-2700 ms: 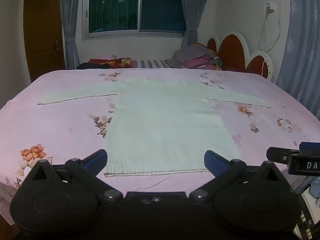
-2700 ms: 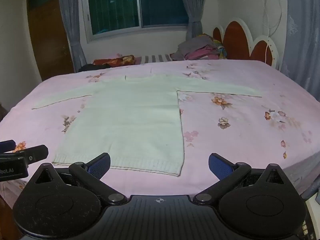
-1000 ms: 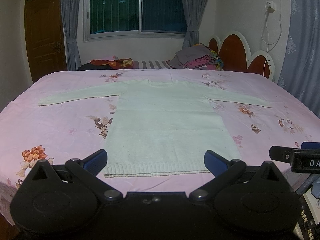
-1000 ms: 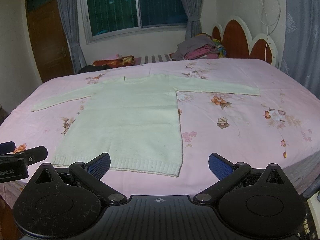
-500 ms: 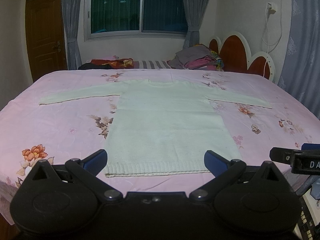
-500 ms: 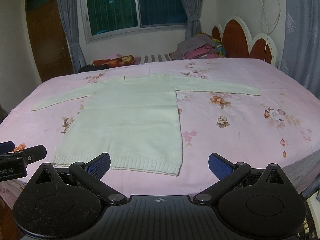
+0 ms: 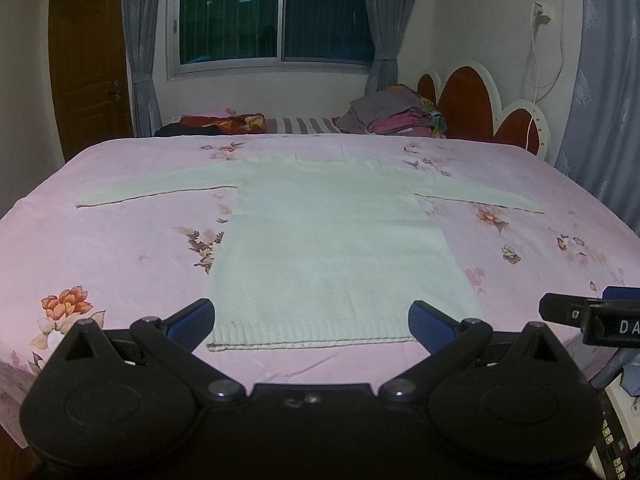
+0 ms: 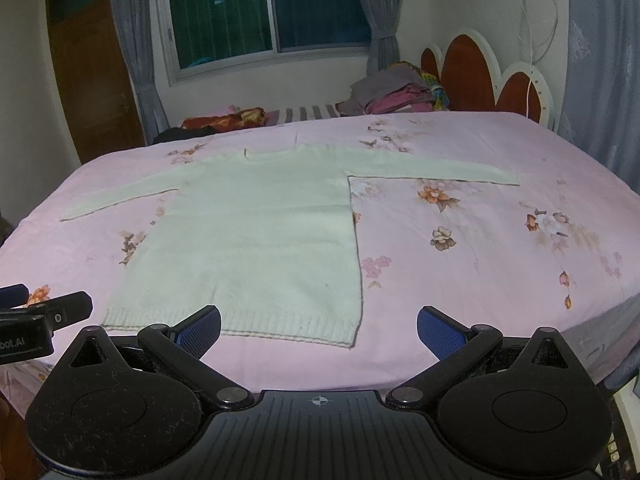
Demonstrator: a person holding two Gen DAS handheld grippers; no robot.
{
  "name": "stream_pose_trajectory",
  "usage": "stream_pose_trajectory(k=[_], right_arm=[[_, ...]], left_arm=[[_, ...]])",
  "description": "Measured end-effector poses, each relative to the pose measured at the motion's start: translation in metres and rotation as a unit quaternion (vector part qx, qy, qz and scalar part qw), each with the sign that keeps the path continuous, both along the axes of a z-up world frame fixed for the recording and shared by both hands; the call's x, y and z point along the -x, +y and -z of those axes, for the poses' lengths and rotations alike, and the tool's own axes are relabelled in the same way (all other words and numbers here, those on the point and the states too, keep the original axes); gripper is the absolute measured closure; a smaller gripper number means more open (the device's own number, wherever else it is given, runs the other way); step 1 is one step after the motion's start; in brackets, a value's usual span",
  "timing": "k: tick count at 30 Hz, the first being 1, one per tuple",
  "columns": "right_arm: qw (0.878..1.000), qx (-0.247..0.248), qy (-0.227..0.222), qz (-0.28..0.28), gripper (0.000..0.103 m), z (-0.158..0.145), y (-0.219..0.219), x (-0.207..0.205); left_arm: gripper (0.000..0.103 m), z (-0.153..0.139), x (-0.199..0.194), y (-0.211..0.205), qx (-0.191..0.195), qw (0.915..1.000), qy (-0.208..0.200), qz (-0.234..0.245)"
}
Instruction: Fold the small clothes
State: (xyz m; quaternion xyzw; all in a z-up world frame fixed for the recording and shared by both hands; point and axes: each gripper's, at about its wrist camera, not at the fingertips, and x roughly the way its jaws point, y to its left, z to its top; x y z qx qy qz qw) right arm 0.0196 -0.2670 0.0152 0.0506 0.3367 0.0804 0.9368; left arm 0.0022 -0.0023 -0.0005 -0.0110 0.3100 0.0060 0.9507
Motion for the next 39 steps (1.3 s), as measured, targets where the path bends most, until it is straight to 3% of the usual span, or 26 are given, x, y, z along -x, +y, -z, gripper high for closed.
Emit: stream_pose_trajectory(k=[18,23,25,31,39], right_arm=[[1.000,-0.002,0.003,-0.001,0.000,0.005,0.001,-0.003],[1.000,-0.013,0.008,0.005,0.000,0.010,-0.001,-0.012],[1.000,-0.020,0.015,0.010,0.000,0.013,-0.003,-0.020],[0.999,-0.033,0.012,0.033,0.000,0.014,-0.007,-0.051],[0.997,-0.037,0.007,0.072,0.000,0.016,-0.007,-0.117]], left_arm=[[0.000,0.005,-0.001,-0.001,0.005,0.9999,0.009,-0.001],[0.000,0.007,-0.004,0.003,-0.001,0.9998,-0.019,-0.004],[0.000,0.007,-0.012,0.003,-0.007,0.9997,-0.022,-0.004],[0.000,0.010,-0.051,0.015,0.022,0.9996,-0.012,0.011],[0.000,0.018,-0.130,0.037,0.030,0.9989,0.001,0.034]])
